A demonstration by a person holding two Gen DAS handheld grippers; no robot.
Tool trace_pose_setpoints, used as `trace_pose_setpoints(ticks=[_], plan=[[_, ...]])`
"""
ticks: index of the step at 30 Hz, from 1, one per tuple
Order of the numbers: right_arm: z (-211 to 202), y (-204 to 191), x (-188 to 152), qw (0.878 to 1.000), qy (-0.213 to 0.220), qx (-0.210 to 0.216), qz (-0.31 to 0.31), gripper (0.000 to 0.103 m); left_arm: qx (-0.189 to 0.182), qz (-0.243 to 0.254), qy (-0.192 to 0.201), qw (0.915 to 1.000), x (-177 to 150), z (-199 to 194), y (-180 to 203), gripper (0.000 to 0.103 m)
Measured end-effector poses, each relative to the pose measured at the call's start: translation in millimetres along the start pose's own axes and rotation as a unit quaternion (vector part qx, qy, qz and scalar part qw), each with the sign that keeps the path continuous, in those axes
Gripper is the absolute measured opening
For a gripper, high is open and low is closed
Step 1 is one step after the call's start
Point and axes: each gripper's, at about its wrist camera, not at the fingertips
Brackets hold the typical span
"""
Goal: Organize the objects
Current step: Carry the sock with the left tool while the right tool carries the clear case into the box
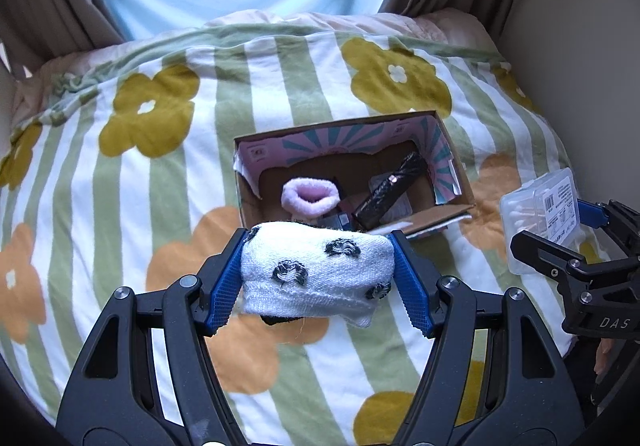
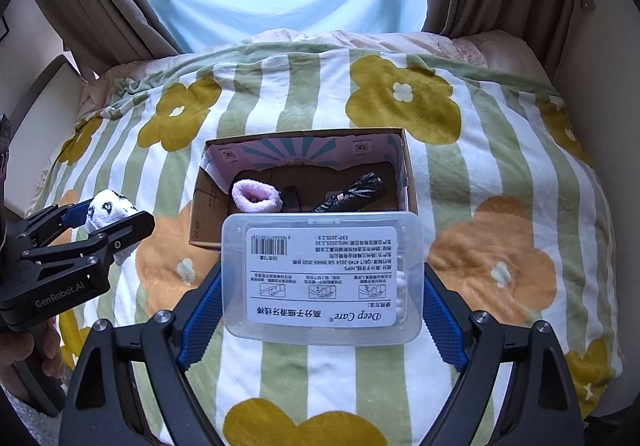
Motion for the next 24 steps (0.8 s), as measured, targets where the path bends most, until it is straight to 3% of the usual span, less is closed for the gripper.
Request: trace_pose_setpoints(ticks=[9, 18, 24], plan=[[73, -27, 52, 0.999, -0.020, -0.007, -0.049, 0.087, -0.010, 0.000, -0.038, 0.9992, 65, 87, -29, 0.066], [160, -58, 69, 0.993, -0.056, 0.008, -0.102, 0.087, 0.005, -0.025, -0.092, 0.9954, 83, 186, -58, 0.066], [196, -62, 65, 0.990, -0.065, 0.017, -0.125, 0.087, 0.006, -0.046, -0.102, 0.9937, 88, 223, -69, 0.066]])
Point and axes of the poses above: each gripper's, at about its wrist camera, not at the fingertips, and z roughly the way its jaws point, y to its right, x to its top, and after that the axes turned 12 degrees about -x, right-handed
